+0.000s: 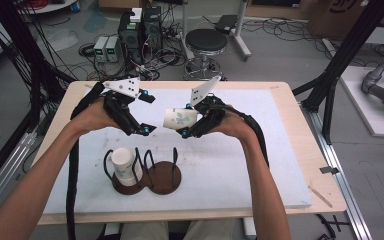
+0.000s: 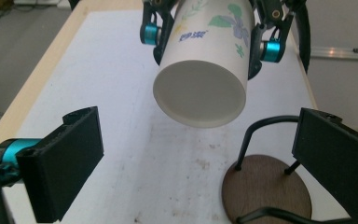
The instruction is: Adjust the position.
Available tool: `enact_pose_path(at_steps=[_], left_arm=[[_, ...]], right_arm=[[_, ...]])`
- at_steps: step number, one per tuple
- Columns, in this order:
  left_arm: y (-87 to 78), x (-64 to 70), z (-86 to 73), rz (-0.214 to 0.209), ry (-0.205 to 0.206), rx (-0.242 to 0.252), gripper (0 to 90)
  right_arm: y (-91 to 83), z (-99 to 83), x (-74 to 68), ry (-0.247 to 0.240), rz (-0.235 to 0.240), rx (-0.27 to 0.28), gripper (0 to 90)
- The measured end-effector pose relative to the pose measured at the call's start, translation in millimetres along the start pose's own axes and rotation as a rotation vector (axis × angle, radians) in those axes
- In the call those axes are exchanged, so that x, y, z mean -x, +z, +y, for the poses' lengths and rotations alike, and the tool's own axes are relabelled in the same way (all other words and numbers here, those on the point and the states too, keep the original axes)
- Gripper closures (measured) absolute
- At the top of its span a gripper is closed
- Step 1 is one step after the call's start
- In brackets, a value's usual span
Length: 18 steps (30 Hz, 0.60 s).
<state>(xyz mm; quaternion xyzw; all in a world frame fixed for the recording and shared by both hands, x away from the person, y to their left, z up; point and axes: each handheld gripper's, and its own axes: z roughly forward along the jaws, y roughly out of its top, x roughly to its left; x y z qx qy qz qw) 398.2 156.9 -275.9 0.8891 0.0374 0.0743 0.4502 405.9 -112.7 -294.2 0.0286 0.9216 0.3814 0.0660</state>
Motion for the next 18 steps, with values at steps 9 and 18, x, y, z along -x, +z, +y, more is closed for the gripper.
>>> enact_pose_path(at_steps=[9,18], left_arm=[[0.6,-1.4,6.7,-0.012,0.025,-0.122,1.9],[5.3,-2.5,9.4,-0.03,0.025,-0.187,2.0]], right_arm=[[-0.4,4.9,-0.3,-0.01,-0.008,-0.059,29.7],[6.6,8.8,-2.0,-0.024,-0.027,-0.152,29.7]])
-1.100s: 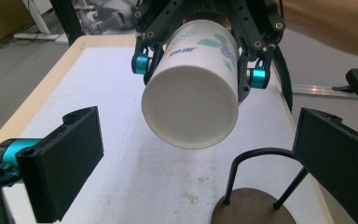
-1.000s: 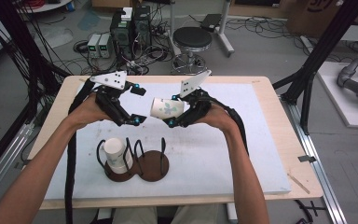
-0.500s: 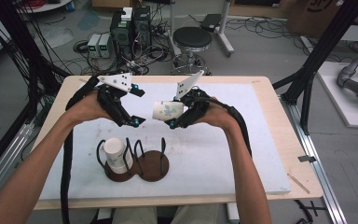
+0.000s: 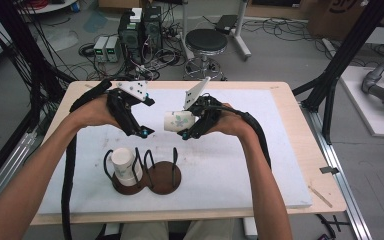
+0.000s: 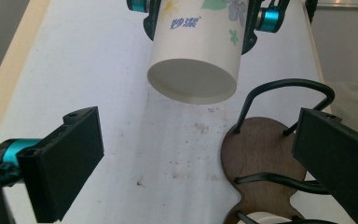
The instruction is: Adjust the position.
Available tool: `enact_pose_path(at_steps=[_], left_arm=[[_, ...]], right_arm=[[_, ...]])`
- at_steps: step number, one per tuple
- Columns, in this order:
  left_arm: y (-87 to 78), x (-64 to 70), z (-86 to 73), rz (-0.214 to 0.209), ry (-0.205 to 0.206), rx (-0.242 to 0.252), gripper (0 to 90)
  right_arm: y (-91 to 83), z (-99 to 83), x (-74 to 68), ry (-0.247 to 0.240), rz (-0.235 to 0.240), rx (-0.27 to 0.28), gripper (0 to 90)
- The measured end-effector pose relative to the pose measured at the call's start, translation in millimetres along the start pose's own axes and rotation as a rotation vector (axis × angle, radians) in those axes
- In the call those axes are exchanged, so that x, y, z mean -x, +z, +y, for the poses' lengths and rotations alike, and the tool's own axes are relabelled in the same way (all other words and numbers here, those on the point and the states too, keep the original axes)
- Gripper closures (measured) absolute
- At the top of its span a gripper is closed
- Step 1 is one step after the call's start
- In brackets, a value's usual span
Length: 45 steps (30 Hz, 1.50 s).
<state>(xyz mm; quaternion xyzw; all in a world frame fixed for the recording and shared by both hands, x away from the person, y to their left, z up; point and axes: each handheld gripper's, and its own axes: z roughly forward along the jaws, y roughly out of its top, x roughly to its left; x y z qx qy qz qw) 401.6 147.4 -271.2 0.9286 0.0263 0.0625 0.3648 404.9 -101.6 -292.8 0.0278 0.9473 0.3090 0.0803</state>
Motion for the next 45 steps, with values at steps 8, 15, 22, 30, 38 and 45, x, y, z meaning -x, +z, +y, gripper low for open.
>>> enact_pose_path(at_steps=[8,15,22,30,38,45], left_arm=[[5.2,-4.6,-1.6,-0.029,-0.023,-0.017,2.0],[8.2,-7.9,-0.3,-0.046,-0.023,-0.021,2.0],[10.9,-10.3,1.0,-0.063,-0.03,-0.012,2.0],[18.3,-11.8,2.1,-0.108,-0.038,0.006,9.1],[23.6,-13.4,6.0,-0.11,-0.033,0.015,9.1],[29.1,-11.4,8.8,-0.116,-0.02,-0.004,9.4]], right_arm=[[-0.4,6.2,0.4,-0.021,0.005,-0.023,29.6],[1.1,6.1,1.1,-0.022,0.016,-0.025,29.7],[1.8,6.8,2.8,-0.021,0.026,-0.027,29.7],[2.4,10.6,5.2,-0.037,0.042,-0.024,29.7],[1.6,14.9,5.9,-0.043,0.048,-0.028,29.7],[3.4,16.1,5.6,-0.055,0.052,-0.033,29.7]])
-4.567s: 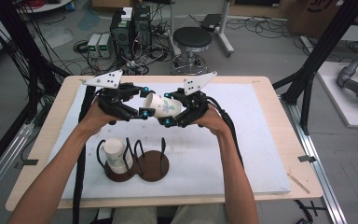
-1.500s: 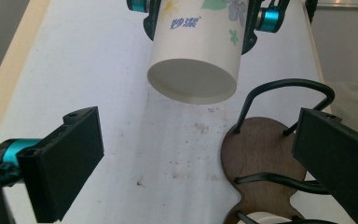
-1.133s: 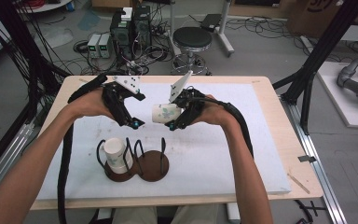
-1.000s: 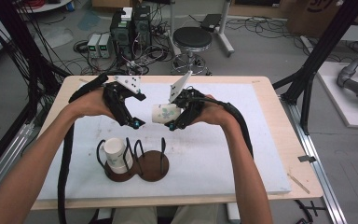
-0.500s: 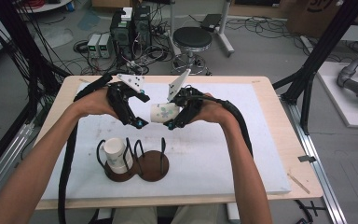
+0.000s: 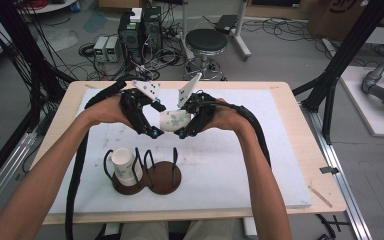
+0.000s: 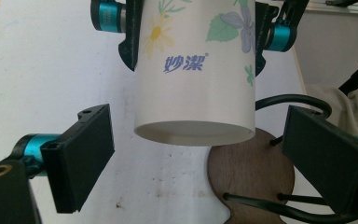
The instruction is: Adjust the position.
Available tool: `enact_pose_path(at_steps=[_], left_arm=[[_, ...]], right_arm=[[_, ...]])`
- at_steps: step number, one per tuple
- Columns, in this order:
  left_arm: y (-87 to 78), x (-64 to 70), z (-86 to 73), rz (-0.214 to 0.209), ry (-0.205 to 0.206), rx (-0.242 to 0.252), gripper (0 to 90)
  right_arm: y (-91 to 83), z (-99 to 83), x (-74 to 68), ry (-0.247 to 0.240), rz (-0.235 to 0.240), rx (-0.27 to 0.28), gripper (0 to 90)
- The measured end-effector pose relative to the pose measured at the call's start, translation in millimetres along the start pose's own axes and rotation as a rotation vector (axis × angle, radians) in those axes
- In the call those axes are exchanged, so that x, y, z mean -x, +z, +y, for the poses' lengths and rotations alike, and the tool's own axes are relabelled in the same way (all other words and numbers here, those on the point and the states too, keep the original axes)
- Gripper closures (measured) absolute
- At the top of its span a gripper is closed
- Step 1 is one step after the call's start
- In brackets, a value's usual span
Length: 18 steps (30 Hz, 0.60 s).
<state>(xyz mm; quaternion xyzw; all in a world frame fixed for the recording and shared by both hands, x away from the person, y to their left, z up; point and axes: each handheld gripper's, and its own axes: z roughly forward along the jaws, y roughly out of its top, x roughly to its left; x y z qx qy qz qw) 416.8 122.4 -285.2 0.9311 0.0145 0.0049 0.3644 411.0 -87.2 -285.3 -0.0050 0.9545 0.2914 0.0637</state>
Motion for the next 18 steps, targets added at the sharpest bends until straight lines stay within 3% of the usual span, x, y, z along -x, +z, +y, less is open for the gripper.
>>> enact_pose_path(at_steps=[10,18], left_arm=[[3.6,-0.1,6.4,0.002,0.016,-0.016,14.4],[6.0,1.5,8.6,-0.016,0.026,-0.022,25.1]], right_arm=[[2.3,2.1,-0.9,-0.006,0.005,-0.013,29.7],[1.0,2.6,-1.8,-0.009,0.003,-0.006,29.7]])
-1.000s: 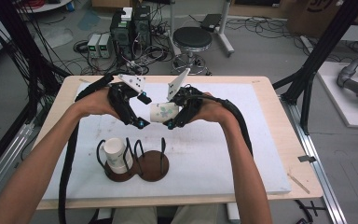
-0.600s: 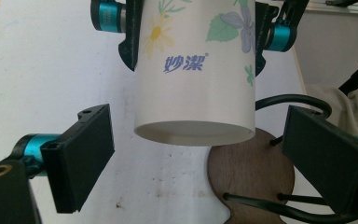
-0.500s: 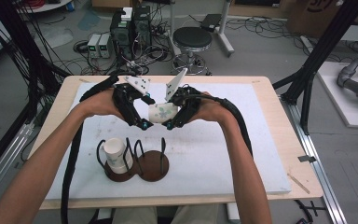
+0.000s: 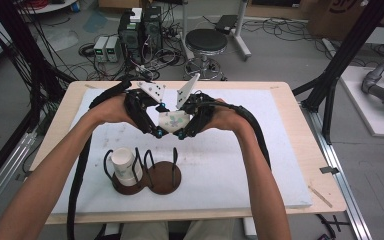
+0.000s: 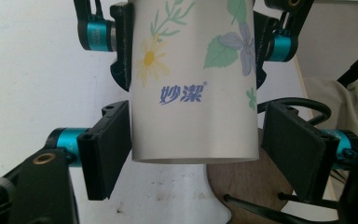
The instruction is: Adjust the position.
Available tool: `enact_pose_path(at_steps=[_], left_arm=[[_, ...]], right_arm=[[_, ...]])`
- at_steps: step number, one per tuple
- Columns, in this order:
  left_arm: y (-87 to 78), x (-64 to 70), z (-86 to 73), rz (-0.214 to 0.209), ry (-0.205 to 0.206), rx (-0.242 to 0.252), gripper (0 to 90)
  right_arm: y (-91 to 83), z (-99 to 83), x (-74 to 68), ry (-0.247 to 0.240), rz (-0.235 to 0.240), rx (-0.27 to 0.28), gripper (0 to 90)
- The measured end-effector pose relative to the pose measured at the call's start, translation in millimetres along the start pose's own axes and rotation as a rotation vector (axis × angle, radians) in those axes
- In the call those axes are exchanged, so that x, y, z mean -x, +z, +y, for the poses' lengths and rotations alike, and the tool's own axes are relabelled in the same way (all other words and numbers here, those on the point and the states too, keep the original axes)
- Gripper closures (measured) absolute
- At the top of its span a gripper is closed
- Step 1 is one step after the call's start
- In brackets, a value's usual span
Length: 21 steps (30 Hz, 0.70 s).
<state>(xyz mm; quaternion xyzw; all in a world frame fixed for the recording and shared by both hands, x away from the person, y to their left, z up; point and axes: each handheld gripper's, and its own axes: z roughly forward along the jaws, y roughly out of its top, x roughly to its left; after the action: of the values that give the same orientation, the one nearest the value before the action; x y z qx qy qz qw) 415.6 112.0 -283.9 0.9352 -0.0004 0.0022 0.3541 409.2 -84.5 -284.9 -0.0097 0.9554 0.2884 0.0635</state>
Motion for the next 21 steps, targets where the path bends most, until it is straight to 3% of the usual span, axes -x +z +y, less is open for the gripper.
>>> enact_pose_path(at_steps=[7,21], left_arm=[[2.5,-0.2,-0.2,0.011,0.014,-0.007,34.2],[2.7,1.2,-1.6,0.026,0.025,-0.001,35.9]], right_arm=[[-1.3,0.1,-0.9,0.0,0.003,0.005,29.9],[-0.7,0.3,-0.5,-0.005,0.003,0.007,30.1]])
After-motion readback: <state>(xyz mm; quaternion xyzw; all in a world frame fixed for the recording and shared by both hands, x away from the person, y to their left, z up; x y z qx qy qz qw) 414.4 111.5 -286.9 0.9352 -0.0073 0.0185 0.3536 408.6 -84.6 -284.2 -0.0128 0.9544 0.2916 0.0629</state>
